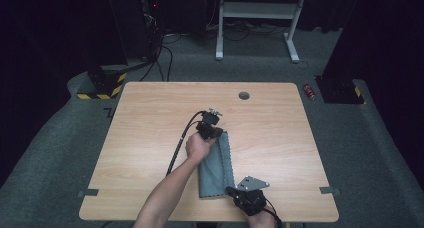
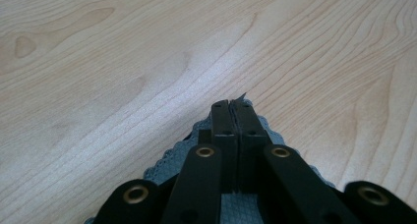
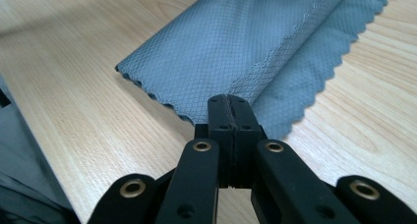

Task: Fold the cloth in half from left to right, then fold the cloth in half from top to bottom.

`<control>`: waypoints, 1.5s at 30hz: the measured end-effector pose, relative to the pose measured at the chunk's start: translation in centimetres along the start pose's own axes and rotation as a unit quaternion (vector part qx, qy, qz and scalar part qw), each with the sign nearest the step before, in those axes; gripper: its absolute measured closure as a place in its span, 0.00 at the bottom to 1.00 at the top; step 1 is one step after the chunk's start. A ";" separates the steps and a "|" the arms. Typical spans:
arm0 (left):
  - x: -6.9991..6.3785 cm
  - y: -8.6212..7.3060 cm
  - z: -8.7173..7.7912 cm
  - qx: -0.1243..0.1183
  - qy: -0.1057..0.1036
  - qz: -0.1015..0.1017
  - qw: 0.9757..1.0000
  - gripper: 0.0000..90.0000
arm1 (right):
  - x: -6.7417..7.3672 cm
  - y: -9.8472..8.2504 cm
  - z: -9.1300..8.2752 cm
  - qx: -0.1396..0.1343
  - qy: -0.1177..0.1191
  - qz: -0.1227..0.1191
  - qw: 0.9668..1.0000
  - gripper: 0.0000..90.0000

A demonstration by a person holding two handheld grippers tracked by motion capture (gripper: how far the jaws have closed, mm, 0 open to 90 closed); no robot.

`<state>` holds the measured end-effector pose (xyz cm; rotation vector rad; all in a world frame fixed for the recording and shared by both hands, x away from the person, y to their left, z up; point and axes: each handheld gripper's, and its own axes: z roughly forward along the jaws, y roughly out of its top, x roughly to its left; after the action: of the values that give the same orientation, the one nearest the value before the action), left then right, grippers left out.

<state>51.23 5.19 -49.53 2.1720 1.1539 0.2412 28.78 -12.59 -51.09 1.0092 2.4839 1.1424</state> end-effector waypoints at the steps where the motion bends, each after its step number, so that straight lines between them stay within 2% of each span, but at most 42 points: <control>1: 0.0 0.0 0.1 0.000 0.001 0.002 1.000 0.99 | -0.1 -0.1 0.0 0.001 -0.001 0.000 1.000 1.00; 4: -0.1 0.1 0.2 -0.009 0.000 0.002 1.000 0.96 | -0.5 -0.3 -0.1 0.005 -0.003 0.006 1.000 0.99; 5: -0.1 0.1 0.0 -0.012 -0.002 0.000 1.000 0.84 | -0.7 -0.4 -0.2 0.008 -0.005 0.012 1.000 0.99; 6: -0.1 0.2 -0.1 -0.013 -0.002 -0.003 1.000 0.77 | -0.8 -0.4 -0.2 0.008 -0.005 0.015 1.000 0.98; 7: -0.1 0.2 -0.3 -0.014 -0.001 -0.006 1.000 0.77 | -0.8 -0.4 -0.2 0.008 -0.005 0.015 1.000 0.98; 10: -0.1 0.0 -2.1 -0.032 0.008 -0.003 0.999 0.59 | -1.4 -0.2 -0.5 0.000 -0.012 0.024 1.000 0.91; 14: 0.1 -1.4 -5.2 -0.054 0.018 0.000 0.998 0.54 | -1.7 0.4 -0.8 -0.008 -0.018 0.024 1.000 0.88; 16: -0.1 -2.8 -6.5 -0.059 0.014 -0.002 0.998 0.52 | -1.8 1.0 -0.7 -0.011 -0.023 0.021 0.999 0.86; 19: -0.7 -5.7 -7.8 -0.056 0.014 0.001 0.998 0.51 | -2.2 1.9 0.2 0.000 -0.022 0.010 1.000 0.84; 22: -1.4 -8.3 -8.0 -0.044 0.020 0.004 0.999 0.51 | -2.8 2.6 1.9 0.013 -0.019 -0.006 1.000 0.83; 24: -1.5 -9.4 -7.7 -0.033 0.031 0.013 0.999 0.51 | -2.8 2.7 2.1 0.016 -0.021 -0.007 1.000 0.83; 26: -1.6 -10.0 -7.3 -0.021 0.046 0.017 0.999 0.50 | -3.1 2.9 2.9 0.027 -0.025 -0.016 0.999 0.82; 29: -1.4 -10.6 -6.9 -0.003 0.075 0.031 0.997 0.50 | -3.5 2.8 3.3 0.038 -0.031 -0.023 0.999 0.83; 34: -0.9 -11.3 -7.4 -0.003 0.097 0.027 0.995 0.50 | -3.9 2.8 3.2 0.042 -0.035 -0.031 0.998 0.83; 36: -1.0 -11.5 -7.9 -0.005 0.094 0.025 0.995 0.49 | -3.9 2.9 3.2 0.045 -0.035 -0.032 0.998 0.83; 39: -1.7 -12.0 -9.2 -0.029 0.059 0.013 0.998 0.48 | -3.8 2.9 3.2 0.045 -0.036 -0.033 0.998 0.83; 41: -2.4 -12.3 -9.8 -0.044 0.037 0.011 0.998 0.46 | -3.9 2.9 3.2 0.045 -0.035 -0.033 0.998 0.83; 42: -2.9 -12.4 -9.9 -0.042 0.031 0.015 0.999 0.45 | -3.9 2.9 3.2 0.046 -0.034 -0.032 0.998 0.83; 45: -4.0 -12.9 -9.7 -0.028 0.032 0.029 0.999 0.43 | -3.9 2.9 3.2 0.046 -0.034 -0.035 0.998 0.83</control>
<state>35.83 11.62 -49.62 2.1640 1.1070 0.3655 34.52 -12.00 -51.38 0.9592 2.5166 0.9656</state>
